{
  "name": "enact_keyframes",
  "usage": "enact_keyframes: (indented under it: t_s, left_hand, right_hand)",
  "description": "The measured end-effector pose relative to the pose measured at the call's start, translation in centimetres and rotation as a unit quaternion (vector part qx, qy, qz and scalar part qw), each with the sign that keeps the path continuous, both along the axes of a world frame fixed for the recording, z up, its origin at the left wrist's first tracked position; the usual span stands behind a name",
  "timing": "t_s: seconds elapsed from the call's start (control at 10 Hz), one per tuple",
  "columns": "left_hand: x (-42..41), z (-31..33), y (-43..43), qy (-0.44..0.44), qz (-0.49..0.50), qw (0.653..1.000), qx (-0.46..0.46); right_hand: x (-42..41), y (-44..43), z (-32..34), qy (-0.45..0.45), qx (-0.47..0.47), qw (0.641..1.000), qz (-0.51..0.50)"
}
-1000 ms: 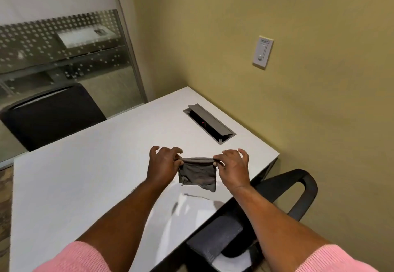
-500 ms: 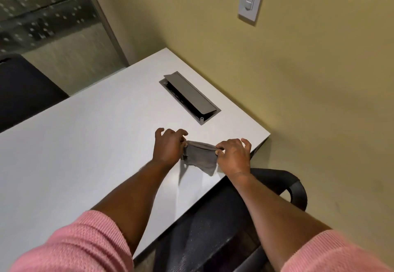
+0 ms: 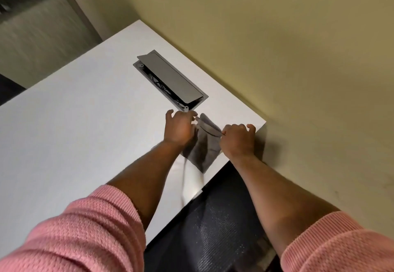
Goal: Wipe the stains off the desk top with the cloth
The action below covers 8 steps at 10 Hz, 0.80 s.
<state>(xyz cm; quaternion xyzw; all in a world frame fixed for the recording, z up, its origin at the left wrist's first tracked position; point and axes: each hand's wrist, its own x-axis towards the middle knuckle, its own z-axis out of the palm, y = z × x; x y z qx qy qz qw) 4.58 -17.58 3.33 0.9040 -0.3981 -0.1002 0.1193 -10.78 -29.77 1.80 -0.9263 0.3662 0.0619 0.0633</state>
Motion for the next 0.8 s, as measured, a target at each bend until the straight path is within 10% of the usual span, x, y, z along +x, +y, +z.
enact_keyframes:
  t_s: [0.8]
  left_hand:
    - [-0.3,-5.4,6.1,0.039,-0.052,0.991,0.117]
  right_hand:
    - [2.9,2.5,-3.5,0.041,0.075,0.992,0.094]
